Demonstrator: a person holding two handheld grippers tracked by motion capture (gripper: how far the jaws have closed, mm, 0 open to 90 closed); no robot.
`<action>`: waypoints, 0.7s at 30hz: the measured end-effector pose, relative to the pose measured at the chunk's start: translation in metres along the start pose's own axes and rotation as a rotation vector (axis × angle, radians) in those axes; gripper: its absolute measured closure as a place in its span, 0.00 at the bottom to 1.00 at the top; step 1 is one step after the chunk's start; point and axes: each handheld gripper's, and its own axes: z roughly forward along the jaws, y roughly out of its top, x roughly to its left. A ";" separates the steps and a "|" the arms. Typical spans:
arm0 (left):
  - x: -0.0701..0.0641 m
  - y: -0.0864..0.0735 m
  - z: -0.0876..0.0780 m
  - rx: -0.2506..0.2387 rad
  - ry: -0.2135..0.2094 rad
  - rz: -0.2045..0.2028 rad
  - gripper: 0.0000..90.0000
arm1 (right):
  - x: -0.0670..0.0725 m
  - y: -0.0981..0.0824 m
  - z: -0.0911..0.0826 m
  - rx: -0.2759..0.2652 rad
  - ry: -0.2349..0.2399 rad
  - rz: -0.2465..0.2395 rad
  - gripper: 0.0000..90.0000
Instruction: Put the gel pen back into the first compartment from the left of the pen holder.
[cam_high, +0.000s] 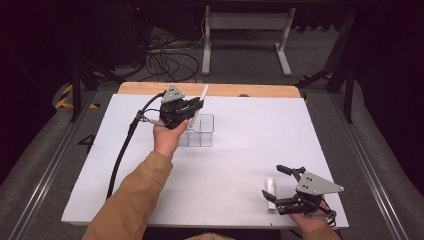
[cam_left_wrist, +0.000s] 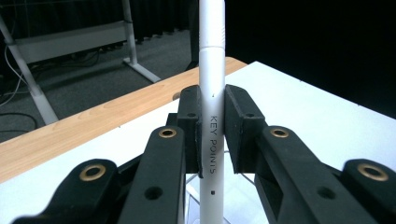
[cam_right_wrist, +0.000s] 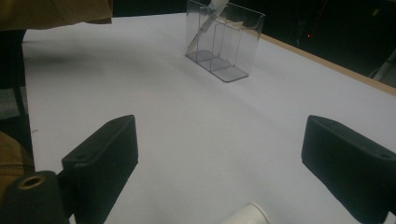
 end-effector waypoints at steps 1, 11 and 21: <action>0.000 -0.001 0.000 0.006 0.000 -0.001 0.86 | -0.001 0.000 0.000 0.002 0.001 -0.007 0.13; 0.001 -0.005 0.003 0.029 -0.001 0.001 0.86 | -0.001 0.000 0.000 0.004 0.002 -0.014 0.13; 0.002 -0.010 0.005 0.034 -0.002 0.005 0.86 | 0.000 0.000 0.000 0.002 0.003 -0.014 0.13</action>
